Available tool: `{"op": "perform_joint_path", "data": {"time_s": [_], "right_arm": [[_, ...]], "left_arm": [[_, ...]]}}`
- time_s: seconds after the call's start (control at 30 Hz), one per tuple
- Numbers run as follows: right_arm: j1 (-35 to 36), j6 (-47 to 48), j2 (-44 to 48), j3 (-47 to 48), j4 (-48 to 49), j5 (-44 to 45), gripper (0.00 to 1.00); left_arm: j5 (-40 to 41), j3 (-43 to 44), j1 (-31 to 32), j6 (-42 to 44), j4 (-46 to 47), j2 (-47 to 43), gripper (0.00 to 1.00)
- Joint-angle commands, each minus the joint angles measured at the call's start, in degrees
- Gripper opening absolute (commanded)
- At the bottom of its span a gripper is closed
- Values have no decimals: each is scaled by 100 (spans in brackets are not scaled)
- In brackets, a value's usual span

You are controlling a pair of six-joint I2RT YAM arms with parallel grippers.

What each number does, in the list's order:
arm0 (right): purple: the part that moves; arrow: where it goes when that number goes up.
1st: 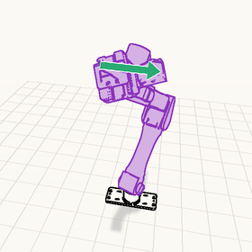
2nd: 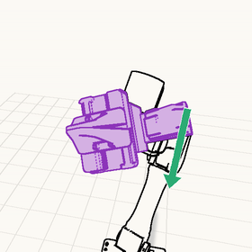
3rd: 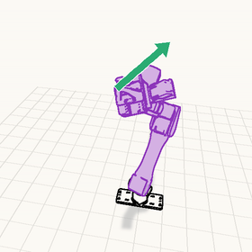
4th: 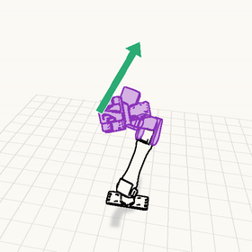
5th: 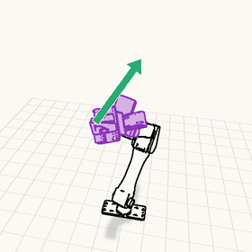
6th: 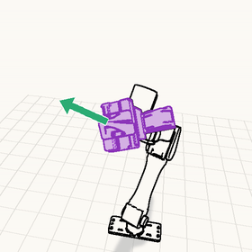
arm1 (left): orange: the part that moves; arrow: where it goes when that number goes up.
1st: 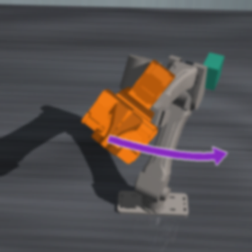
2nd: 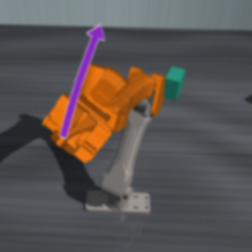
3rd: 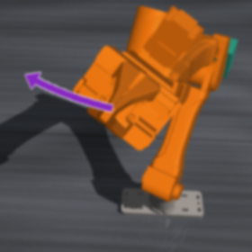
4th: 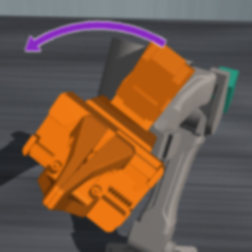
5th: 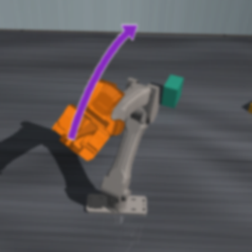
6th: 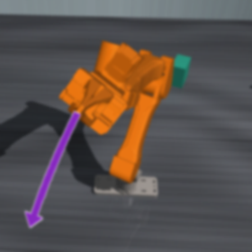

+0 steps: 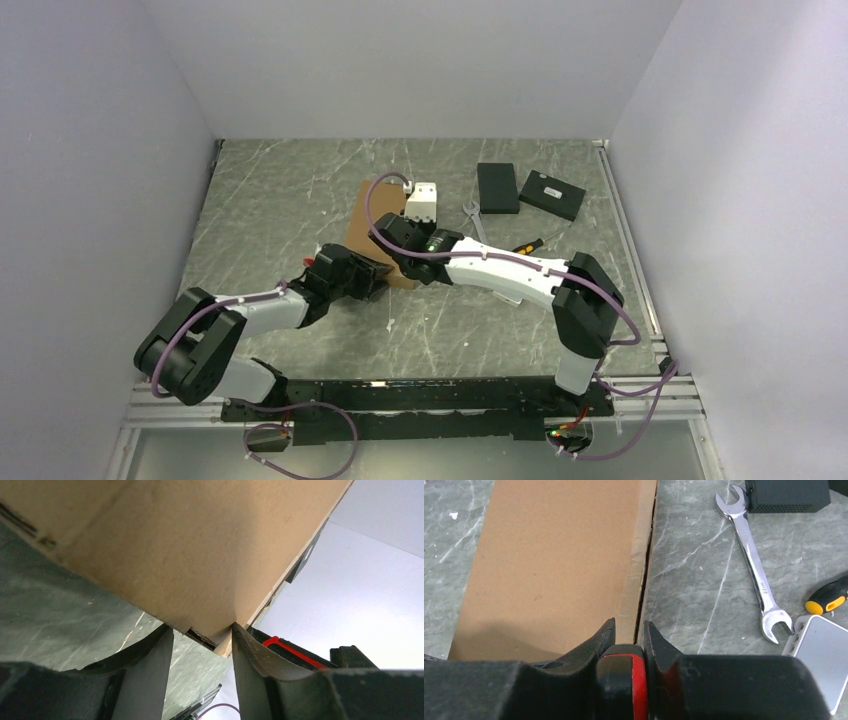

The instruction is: Unpack the express box

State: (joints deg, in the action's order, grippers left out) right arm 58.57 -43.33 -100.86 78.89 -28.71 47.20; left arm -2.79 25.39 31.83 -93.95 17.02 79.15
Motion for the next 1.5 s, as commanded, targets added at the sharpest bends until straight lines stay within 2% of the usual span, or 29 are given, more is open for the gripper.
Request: {"op": "perform_joint_path", "data": {"time_s": [0.0, 0.13, 0.23, 0.37, 0.43, 0.63, 0.77, 0.83, 0.93, 1.0, 1.1, 1.17, 1.23, 1.3, 1.37, 1.4, 1.47], "right_arm": [[255, 166, 287, -132, -33, 81, 0], [392, -123, 199, 21, -281, 422, 0], [394, -1052, -85, 402, -1118, 789, 0], [354, -2014, -478, 1069, -2062, 1096, 0], [311, -2520, -640, 1285, -2532, 1213, 0], [192, -2733, -733, 1262, -2603, 1380, 0], [83, -2828, -641, 1250, -2656, 1430, 0], [74, -2897, -634, 1297, -2702, 1462, 0], [76, -2756, -718, 1385, -2650, 1461, 0], [64, -2709, -771, 1472, -2727, 1541, 0], [-24, -2334, -687, 1354, -2430, 1520, 0], [-105, -1906, -580, 1169, -1944, 1395, 0], [-178, -1637, -510, 1052, -1642, 1305, 0], [-219, -1540, -511, 1069, -1586, 1327, 0], [-231, -1625, -565, 1181, -1728, 1405, 0], [-227, -1671, -595, 1230, -1802, 1421, 0], [-223, -1760, -595, 1268, -1892, 1417, 0]], "left_arm": [[70, -140, -5, -155, 821, -32, 49], [259, -361, 9, -414, 1187, -215, 49], [220, -258, 38, -245, 1143, -326, 51], [61, -301, 132, 37, 661, -603, 67], [28, -548, 155, 81, 656, -799, 70], [-325, -1242, 154, -3, 968, -1231, 64], [-285, -1225, 152, 363, 236, -1877, 71], [-155, -1272, 151, 595, 157, -2181, 74], [-63, -1103, 156, 1565, -148, -2595, 73], [-93, -854, 173, 2489, -488, -2814, 72], [-227, -726, 227, 3994, -485, -3053, 72], [-454, -839, 298, 4913, -49, -3060, 68], [-690, -867, 340, 5424, 239, -2888, 52], [-807, -988, 434, 5384, 835, -2596, 42], [-800, -1237, 558, 5030, 1956, -2109, 31], [-735, -1318, 632, 4883, 2495, -1866, 22], [-622, -1253, 793, 4777, 3138, -1284, 16]]}}
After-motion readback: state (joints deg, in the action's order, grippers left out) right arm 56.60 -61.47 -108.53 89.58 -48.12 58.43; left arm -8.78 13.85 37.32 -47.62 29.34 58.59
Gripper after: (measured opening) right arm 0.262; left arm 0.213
